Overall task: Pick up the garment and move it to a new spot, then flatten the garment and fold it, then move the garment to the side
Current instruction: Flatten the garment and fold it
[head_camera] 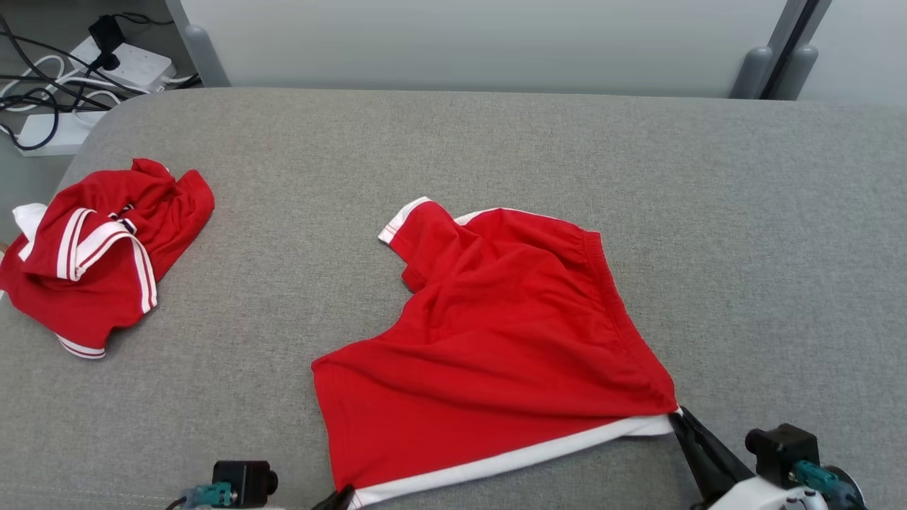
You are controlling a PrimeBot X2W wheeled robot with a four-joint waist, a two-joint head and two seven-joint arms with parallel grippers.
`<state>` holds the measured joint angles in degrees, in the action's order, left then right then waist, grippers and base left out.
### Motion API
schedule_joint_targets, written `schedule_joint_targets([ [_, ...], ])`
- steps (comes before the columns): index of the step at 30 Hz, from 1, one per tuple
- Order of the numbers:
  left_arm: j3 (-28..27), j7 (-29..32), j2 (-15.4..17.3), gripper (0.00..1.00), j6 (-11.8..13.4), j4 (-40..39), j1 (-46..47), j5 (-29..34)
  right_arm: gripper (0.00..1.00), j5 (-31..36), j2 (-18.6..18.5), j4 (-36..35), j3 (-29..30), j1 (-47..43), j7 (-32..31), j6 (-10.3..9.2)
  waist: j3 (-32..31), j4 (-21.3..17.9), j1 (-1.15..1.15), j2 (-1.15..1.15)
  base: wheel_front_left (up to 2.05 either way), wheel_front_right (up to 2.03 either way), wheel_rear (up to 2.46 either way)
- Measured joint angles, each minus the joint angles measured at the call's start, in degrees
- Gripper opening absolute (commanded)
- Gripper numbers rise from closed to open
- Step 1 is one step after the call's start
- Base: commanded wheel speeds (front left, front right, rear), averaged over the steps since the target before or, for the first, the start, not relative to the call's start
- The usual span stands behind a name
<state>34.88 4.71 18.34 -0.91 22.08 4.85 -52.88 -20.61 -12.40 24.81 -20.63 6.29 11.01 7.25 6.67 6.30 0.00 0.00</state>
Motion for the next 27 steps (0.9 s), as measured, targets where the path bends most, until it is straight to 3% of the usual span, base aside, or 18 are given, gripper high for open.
schedule_joint_targets([
  [9, -2.7, 5.9, 11.0, 0.00, 8.7, -28.1, -11.9, -1.3, 0.00, -0.6, -0.8, -20.1, 6.7, -16.0, -9.6, 0.00, 2.7, -1.1, 0.00, 0.00, 0.00, 0.00, 0.00],
  [13, -5.4, 8.2, 13.8, 0.00, 9.7, -34.2, -10.2, -1.7, 0.00, -6.3, -0.5, -25.9, 8.5, -15.0, -15.9, 0.00, 4.7, -2.3, 0.00, 0.00, 0.00, 0.00, 0.00],
  [16, -6.4, 13.3, 13.3, 0.00, 6.9, -31.7, 0.5, -4.9, 0.00, -12.1, -2.8, -21.1, 6.4, -2.5, -21.4, -0.01, 5.8, -3.9, 0.00, 0.00, 0.00, 0.00, 0.00],
  [19, -7.8, 20.7, 13.1, 0.00, 5.2, -22.1, 17.8, -6.9, 0.00, -14.7, -5.6, -11.7, 2.1, 21.1, -24.9, 0.00, 6.7, -6.0, 0.00, 0.00, 0.00, 0.00, 0.00],
  [21, -10.1, 22.2, 11.8, 0.00, 4.4, -14.5, 30.7, -7.2, 0.00, -15.0, -5.7, -3.8, -0.8, 38.7, -25.7, 0.03, 6.8, -7.6, 0.00, 0.00, 0.00, 0.00, 0.00],
  [24, -14.8, 15.3, 9.5, 0.00, 2.3, -5.1, 50.4, -5.1, 0.00, -15.0, -3.0, 7.6, -1.9, 60.5, -23.9, 0.57, 6.9, -9.9, 0.00, 0.00, 0.00, 0.00, 0.00],
  [27, -15.7, 7.9, 8.3, 0.00, -1.2, 1.6, 63.2, -0.2, 0.00, -12.7, -1.7, 15.3, -6.2, 71.9, -20.1, 0.59, 5.6, -11.1, 0.00, 0.00, 0.00, 0.00, 0.00],
])
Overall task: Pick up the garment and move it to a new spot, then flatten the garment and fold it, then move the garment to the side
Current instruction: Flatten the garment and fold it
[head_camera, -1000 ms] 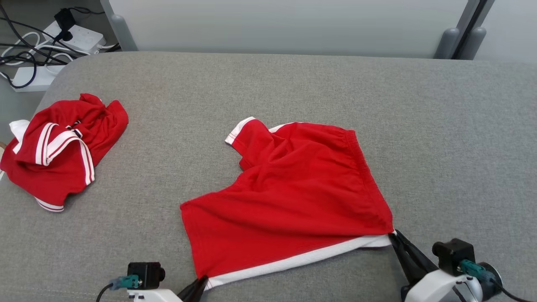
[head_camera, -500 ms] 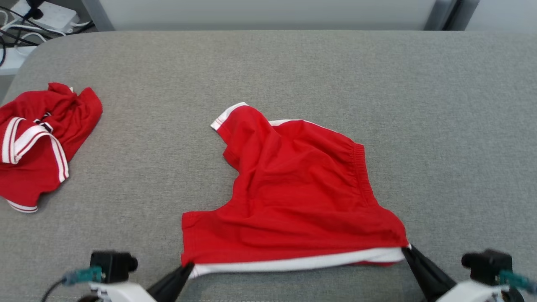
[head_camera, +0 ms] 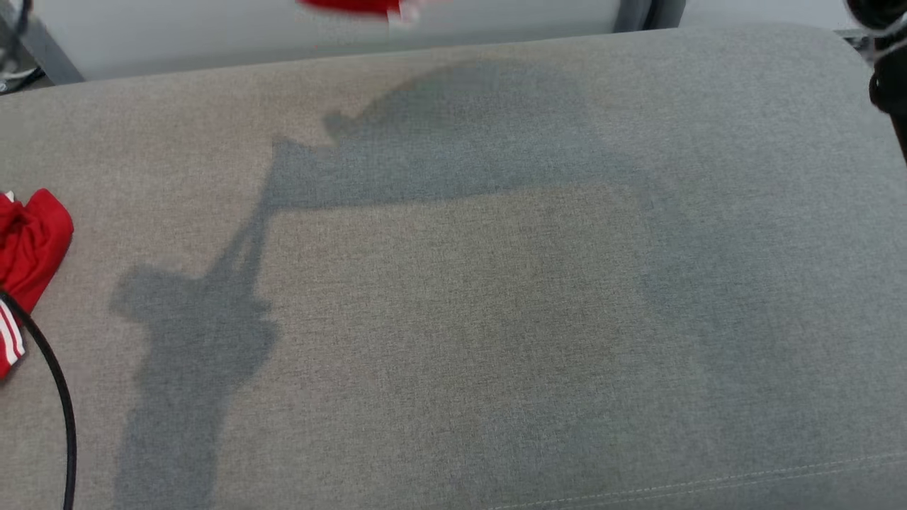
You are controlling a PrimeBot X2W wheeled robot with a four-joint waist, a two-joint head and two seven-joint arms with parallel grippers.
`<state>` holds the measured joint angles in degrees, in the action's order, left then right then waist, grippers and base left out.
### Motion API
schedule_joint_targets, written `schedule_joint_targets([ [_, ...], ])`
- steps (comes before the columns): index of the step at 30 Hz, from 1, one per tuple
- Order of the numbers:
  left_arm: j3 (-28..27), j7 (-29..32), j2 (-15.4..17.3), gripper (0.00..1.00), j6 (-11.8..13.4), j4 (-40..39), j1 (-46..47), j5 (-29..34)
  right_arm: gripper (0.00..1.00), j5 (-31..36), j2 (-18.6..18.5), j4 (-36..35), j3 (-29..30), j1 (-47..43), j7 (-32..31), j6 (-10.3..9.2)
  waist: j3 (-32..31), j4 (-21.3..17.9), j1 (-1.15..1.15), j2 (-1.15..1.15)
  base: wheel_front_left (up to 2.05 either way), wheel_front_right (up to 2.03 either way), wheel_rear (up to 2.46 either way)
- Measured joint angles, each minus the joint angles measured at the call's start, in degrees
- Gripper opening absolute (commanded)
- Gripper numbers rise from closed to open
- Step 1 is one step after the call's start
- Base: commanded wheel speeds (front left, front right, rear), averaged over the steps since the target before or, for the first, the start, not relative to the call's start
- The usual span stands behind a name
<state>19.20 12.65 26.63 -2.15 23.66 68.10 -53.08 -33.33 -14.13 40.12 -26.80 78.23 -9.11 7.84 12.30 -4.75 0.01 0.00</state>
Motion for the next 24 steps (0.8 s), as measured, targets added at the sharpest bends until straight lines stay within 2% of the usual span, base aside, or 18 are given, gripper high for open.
schedule_joint_targets([
  [2, 0.7, -4.4, 0.2, 0.00, -1.9, 2.9, 5.5, 4.1, 0.00, -0.3, -0.5, 2.7, -4.1, 5.1, 3.5, 0.00, -0.2, -0.2, 0.00, 0.00, 0.00, 0.00, 0.00],
  [5, 2.1, -8.4, -0.5, 0.00, -2.3, 4.2, 4.2, 6.5, 0.00, -2.4, -1.5, 3.8, -8.9, 4.7, 5.7, -0.01, 1.5, 0.3, 0.00, 0.00, 0.00, 0.00, 0.00],
  [8, 2.8, -12.9, -3.3, 0.00, -2.0, 4.8, -4.2, 6.1, 0.00, -6.8, -3.6, 3.8, -12.2, -1.7, 8.2, -0.01, 3.9, 1.3, -0.01, 0.00, 0.00, 0.00, 0.00],
  [13, 7.0, -18.2, -11.3, 0.00, -2.1, 9.6, -23.0, 4.4, 0.00, -12.6, -6.4, 7.2, -16.2, -15.3, 12.3, -0.02, 7.5, 4.2, 0.00, 0.00, 0.00, 0.00, 0.00],
  [15, 8.4, -20.2, -13.2, 0.00, -2.1, 11.3, -28.1, 4.4, 0.00, -14.8, -6.6, 8.4, -17.8, -20.8, 13.3, -0.02, 8.3, 5.5, 0.00, 0.00, 0.00, 0.00, 0.00],
  [20, 9.3, -24.0, -13.7, 0.00, -2.2, 11.3, -35.6, 4.5, 0.00, -19.3, -6.8, 8.1, -20.1, -28.3, 18.0, -0.02, 9.2, 7.5, -0.01, 0.00, 0.00, 0.00, 0.00],
  [24, 9.9, -24.8, -12.3, 0.00, -0.3, 7.4, -41.7, 5.6, 0.00, -20.2, -8.1, 5.5, -21.8, -31.0, 20.7, -0.02, 7.6, 7.4, 0.00, 0.00, 0.00, 0.00, 0.00],
])
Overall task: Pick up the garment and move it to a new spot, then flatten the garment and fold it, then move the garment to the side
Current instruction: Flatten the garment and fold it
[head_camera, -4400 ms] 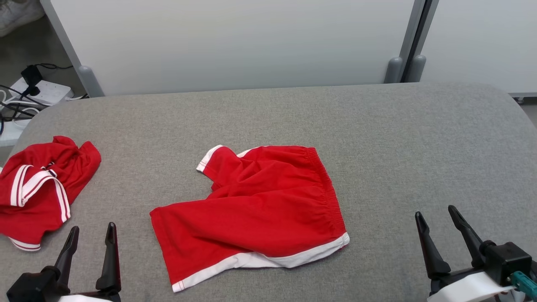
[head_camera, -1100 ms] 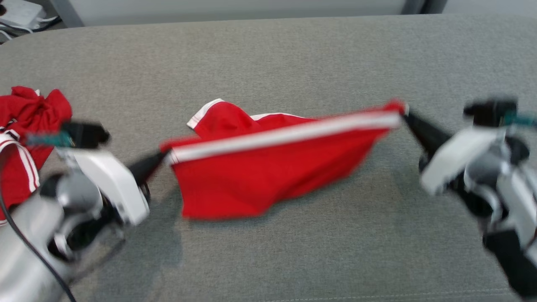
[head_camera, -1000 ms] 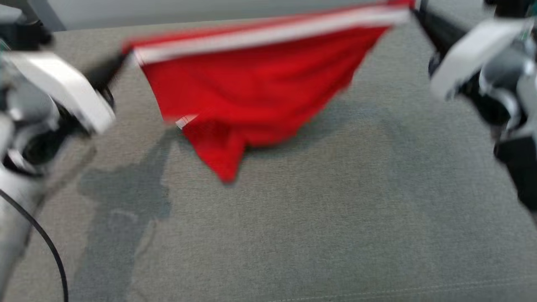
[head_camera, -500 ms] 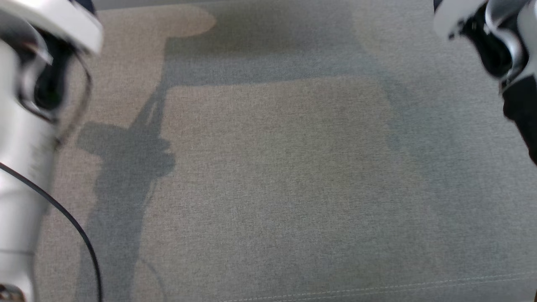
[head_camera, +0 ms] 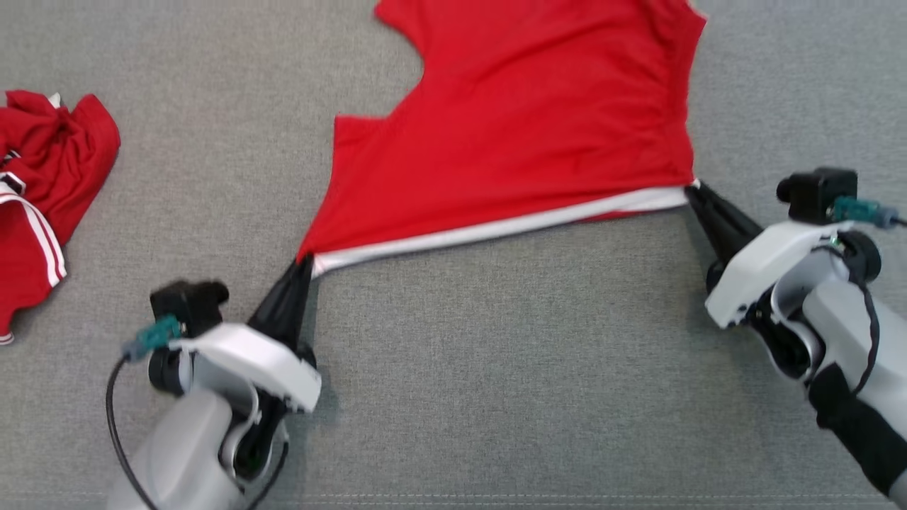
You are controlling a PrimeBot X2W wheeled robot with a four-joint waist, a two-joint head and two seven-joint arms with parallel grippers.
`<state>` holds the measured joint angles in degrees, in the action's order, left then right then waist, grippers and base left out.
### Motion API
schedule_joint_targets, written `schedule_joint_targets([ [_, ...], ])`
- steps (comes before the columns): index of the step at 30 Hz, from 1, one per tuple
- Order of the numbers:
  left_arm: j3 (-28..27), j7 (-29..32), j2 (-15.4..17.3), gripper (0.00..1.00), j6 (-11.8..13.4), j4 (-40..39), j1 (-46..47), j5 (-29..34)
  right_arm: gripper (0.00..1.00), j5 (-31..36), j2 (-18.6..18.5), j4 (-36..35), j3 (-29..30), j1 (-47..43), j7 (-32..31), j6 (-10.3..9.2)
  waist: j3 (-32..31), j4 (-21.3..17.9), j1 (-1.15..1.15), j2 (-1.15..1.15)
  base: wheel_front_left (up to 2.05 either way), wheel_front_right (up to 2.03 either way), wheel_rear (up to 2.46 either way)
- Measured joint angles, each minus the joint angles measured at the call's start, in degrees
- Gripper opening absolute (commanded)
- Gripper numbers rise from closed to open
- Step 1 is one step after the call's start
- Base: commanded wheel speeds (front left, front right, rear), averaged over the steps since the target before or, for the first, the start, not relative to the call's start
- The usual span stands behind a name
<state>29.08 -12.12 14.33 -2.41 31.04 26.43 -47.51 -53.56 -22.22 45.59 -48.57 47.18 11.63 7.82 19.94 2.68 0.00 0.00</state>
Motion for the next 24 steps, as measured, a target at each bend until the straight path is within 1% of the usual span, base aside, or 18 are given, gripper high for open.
schedule_joint_targets([
  [1, 0.1, 0.0, 0.4, 0.00, 0.6, -1.5, -1.7, 0.1, 0.00, -0.3, -0.1, -0.7, 0.0, -1.0, 0.5, 0.00, -0.4, -0.1, 0.00, 0.00, 0.00, 0.00, 0.00],
  [3, 0.7, 0.2, 1.5, 0.00, 2.7, -5.0, -4.9, 0.7, 0.00, -0.3, -0.7, -2.3, -0.3, -3.1, 1.1, 0.00, -1.2, -0.3, 0.00, 0.00, 0.00, 0.00, 0.00],
  [4, 0.7, 0.2, 1.5, 0.00, 2.7, -5.0, -4.9, 0.7, 0.00, -0.3, -0.7, -2.3, -0.3, -3.1, 1.1, 0.00, -1.2, -0.3, 0.00, 0.00, 0.00, 0.00, 0.00],
  [8, 1.2, 2.4, 3.6, 0.00, 6.6, -12.1, -9.9, 1.1, 0.00, 0.2, -1.9, -5.2, -0.2, -7.4, 1.9, 0.00, -2.8, -0.3, 0.00, 0.00, 0.00, 0.00, 0.00],
  [15, 1.6, 6.5, 6.7, 0.00, 12.5, -22.3, -18.3, 1.1, 0.00, 0.8, -2.1, -8.1, 2.2, -16.1, 2.0, 0.00, -5.7, -0.5, 0.00, 0.00, 0.00, 0.00, 0.00],
  [19, 1.8, 8.2, 7.1, 0.00, 14.5, -25.7, -22.3, 0.8, 0.00, 1.6, -1.8, -9.4, 4.6, -20.4, 2.0, 0.00, -7.3, -0.6, 0.00, 0.00, 0.00, 0.00, 0.00],
  [24, 1.9, 9.2, 8.3, 0.00, 15.7, -26.8, -24.8, 0.0, 0.00, 3.4, -0.3, -10.6, 7.5, -23.9, 1.1, 0.00, -8.8, -1.1, 0.00, 0.00, 0.00, 0.00, 0.00],
])
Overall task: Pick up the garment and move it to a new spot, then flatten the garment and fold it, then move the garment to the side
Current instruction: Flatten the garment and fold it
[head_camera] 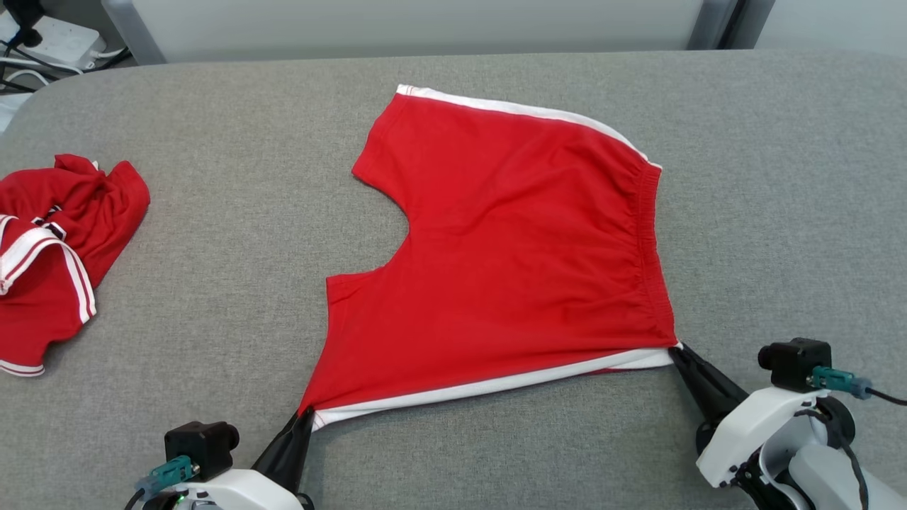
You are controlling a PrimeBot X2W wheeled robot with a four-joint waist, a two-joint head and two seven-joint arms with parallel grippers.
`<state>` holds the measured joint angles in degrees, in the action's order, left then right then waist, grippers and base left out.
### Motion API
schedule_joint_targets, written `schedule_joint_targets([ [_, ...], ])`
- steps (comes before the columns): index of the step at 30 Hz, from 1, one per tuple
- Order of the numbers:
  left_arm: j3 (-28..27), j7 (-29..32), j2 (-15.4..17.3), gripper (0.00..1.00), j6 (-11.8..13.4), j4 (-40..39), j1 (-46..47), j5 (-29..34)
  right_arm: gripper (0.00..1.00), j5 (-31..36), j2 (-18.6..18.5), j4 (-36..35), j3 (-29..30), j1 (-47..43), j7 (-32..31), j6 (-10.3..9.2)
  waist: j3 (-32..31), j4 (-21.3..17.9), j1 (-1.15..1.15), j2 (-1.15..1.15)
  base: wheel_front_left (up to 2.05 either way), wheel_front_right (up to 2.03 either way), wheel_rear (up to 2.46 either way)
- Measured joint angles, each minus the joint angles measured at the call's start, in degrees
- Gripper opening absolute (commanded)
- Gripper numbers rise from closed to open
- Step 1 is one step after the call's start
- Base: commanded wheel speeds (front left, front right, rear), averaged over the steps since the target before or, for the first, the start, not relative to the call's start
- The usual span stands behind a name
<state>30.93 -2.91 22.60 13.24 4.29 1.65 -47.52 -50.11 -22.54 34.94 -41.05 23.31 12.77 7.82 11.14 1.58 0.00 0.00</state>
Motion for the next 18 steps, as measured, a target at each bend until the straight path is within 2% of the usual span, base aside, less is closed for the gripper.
schedule_joint_targets([
  [2, 0.0, 0.7, 0.2, 0.00, 0.0, 0.1, 0.0, 0.0, 0.00, 1.0, 0.7, -0.3, 1.0, -0.8, -0.5, 0.00, -0.5, 0.0, 0.00, 0.00, 0.00, 0.00, 0.00],
  [3, 0.0, 0.9, 0.2, 0.00, 0.0, 0.2, 0.0, -0.2, 0.11, 1.3, 0.9, -0.4, 1.8, -1.2, -1.0, 0.00, -0.6, 0.1, 0.00, 0.00, 0.00, 0.00, 0.00],
  [4, 0.0, 1.2, 0.0, 0.00, -0.1, 0.3, 0.0, -0.9, 1.00, 1.4, 1.1, -0.5, 2.5, -1.6, -1.2, 0.00, -0.8, 0.1, 0.00, 0.00, 0.00, 0.00, 0.00],
  [5, 0.1, 1.4, -0.2, 0.40, -0.1, 0.4, 0.0, -1.5, 1.00, 1.7, 1.3, -0.5, 3.1, -1.9, -1.6, 0.00, -1.0, 0.2, 0.00, 0.00, 0.00, 0.00, 0.00],
  [6, 0.0, 1.4, -0.4, 1.00, -0.1, 0.7, 0.0, -1.7, 1.00, 2.3, 1.5, -0.5, 3.7, -2.1, -1.7, 0.00, -1.1, 0.3, 0.00, 0.00, 0.00, 0.00, 0.00],
  [13, -1.8, -0.3, -0.1, 1.00, 0.8, 1.5, -0.1, -2.5, 1.00, 4.9, 1.6, -2.1, 10.2, -5.5, -1.9, -0.10, -2.4, 0.3, 0.00, 0.00, 0.00, 0.00, 0.00],
  [18, -5.1, -5.7, 1.0, 1.00, 2.5, -1.9, -0.1, -0.4, 1.00, 9.3, 2.4, -5.2, 18.1, -8.1, -0.1, -0.15, -3.6, 0.4, 0.00, 0.00, 0.00, 0.00, 0.00],
])
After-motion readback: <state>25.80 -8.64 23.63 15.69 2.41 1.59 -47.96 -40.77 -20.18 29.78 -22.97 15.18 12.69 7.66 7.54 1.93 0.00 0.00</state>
